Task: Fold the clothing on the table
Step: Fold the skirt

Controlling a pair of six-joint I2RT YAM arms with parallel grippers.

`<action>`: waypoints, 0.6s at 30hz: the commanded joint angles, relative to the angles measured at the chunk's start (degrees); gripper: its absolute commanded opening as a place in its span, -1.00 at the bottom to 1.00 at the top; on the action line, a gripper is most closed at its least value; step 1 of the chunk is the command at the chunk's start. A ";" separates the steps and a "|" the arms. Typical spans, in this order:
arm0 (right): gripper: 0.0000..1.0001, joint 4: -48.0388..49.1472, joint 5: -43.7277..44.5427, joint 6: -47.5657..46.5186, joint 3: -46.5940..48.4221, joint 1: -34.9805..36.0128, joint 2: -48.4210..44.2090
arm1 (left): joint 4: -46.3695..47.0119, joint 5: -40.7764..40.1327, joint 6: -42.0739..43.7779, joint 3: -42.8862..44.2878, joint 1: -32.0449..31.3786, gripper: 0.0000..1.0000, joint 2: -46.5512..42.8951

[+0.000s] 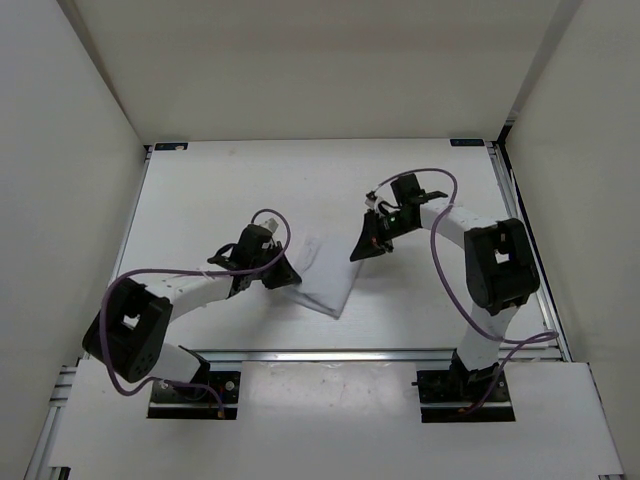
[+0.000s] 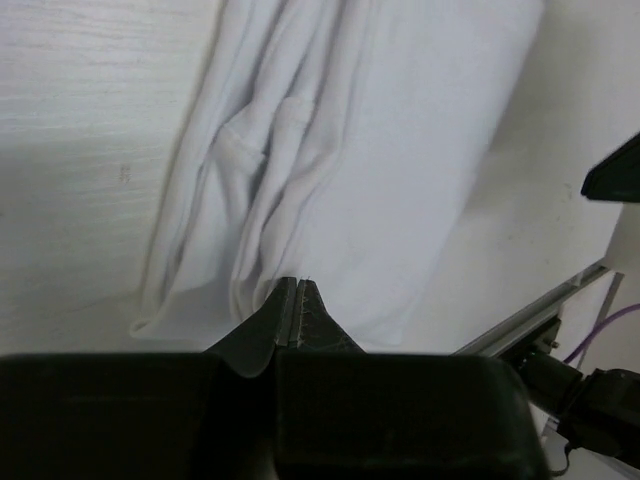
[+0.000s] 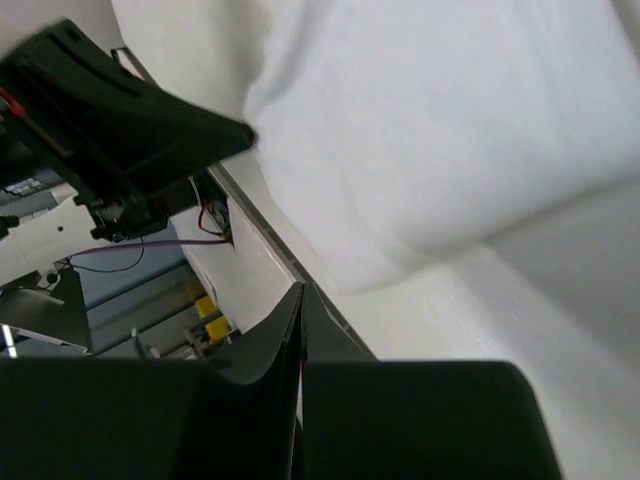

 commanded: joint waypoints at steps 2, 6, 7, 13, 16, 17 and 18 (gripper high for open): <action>-1.00 1.92 0.59 1.22 -4.41 -0.43 -5.24 | 1.62 -2.00 1.82 -1.70 0.37 -1.00 2.12; -1.00 2.88 0.95 1.57 -9.25 -1.31 -8.41 | -2.33 -8.75 4.72 -1.18 -0.68 -1.00 3.88; -1.00 3.14 0.94 1.65 -10.82 -1.92 -9.37 | -2.87 -9.99 4.81 -1.52 -0.85 -1.00 4.32; -1.00 4.82 1.29 2.27 -15.84 -4.64 -13.42 | -5.15 -12.73 5.61 -1.27 -2.70 -1.00 6.86; -0.91 3.85 2.43 1.66 -16.72 -6.13 -16.05 | -5.42 -12.82 5.43 -1.00 -2.79 -1.00 8.28; -0.75 3.07 3.22 1.57 -16.81 -6.49 -16.50 | -5.33 -12.30 5.43 -0.57 -2.44 -1.00 7.58; -0.69 2.62 4.10 1.22 -16.72 -6.93 -17.98 | -4.46 -10.99 5.52 0.05 -1.66 -1.00 6.62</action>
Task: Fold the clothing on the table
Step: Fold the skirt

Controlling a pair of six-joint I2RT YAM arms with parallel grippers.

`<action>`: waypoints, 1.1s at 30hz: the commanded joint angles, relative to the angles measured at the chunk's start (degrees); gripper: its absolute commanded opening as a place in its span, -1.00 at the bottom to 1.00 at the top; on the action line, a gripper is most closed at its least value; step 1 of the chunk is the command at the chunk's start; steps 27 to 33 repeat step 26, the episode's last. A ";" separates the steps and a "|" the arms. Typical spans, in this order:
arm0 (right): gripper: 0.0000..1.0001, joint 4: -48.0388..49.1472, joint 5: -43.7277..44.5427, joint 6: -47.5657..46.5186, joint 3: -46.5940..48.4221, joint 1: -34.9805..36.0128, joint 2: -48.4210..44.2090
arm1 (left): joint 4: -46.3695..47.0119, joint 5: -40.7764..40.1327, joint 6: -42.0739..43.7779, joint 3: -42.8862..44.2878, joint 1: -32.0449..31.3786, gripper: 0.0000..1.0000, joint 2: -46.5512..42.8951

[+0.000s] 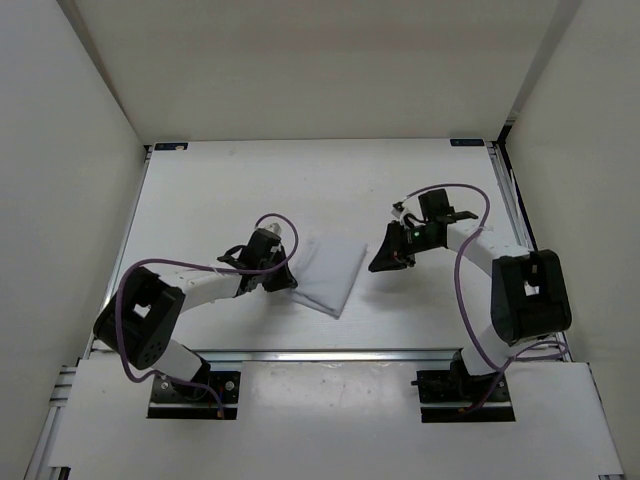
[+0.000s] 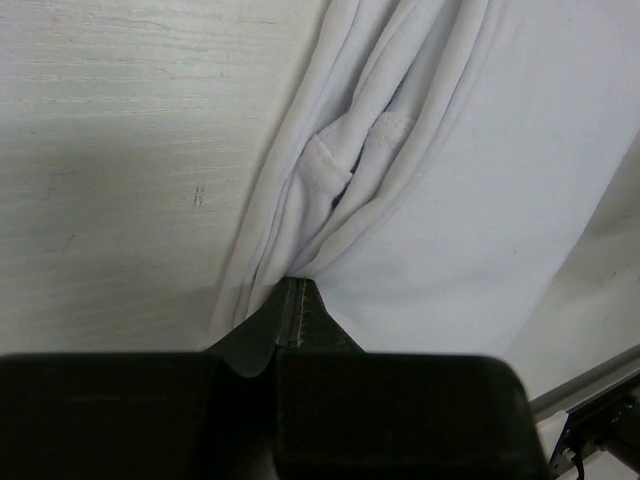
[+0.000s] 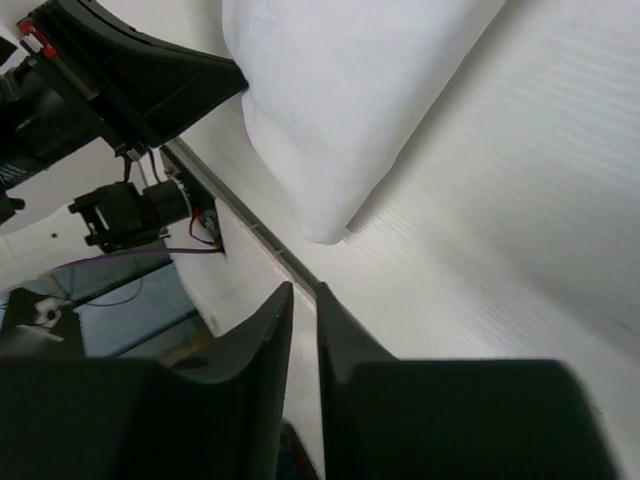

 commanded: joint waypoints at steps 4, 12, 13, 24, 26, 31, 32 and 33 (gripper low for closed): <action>-0.22 -1.84 4.88 -1.91 -0.99 -4.12 -8.85 | -7.33 -3.67 4.36 5.50 3.98 -0.67 -8.51; 0.04 -5.18 12.44 -5.43 -3.89 -7.03 -11.32 | -25.71 -0.26 14.39 14.24 11.63 0.21 -7.72; 0.03 -5.62 12.71 -5.34 -4.68 -7.73 -11.15 | -26.77 0.27 15.44 12.84 12.07 0.22 -8.25; 0.01 -1.94 12.44 -2.62 -13.56 -9.68 -16.07 | -28.89 3.00 18.43 -4.40 19.73 0.15 -23.63; 0.01 -1.32 12.62 -1.57 -15.14 -8.71 -15.89 | -28.71 1.16 17.91 -3.18 18.06 0.27 -23.72; 0.01 -1.32 12.62 -1.57 -15.14 -8.71 -15.89 | -28.71 1.16 17.91 -3.18 18.06 0.27 -23.72; 0.01 -1.32 12.62 -1.57 -15.14 -8.71 -15.89 | -28.71 1.16 17.91 -3.18 18.06 0.27 -23.72; 0.01 -1.32 12.62 -1.57 -15.14 -8.71 -15.89 | -28.71 1.16 17.91 -3.18 18.06 0.27 -23.72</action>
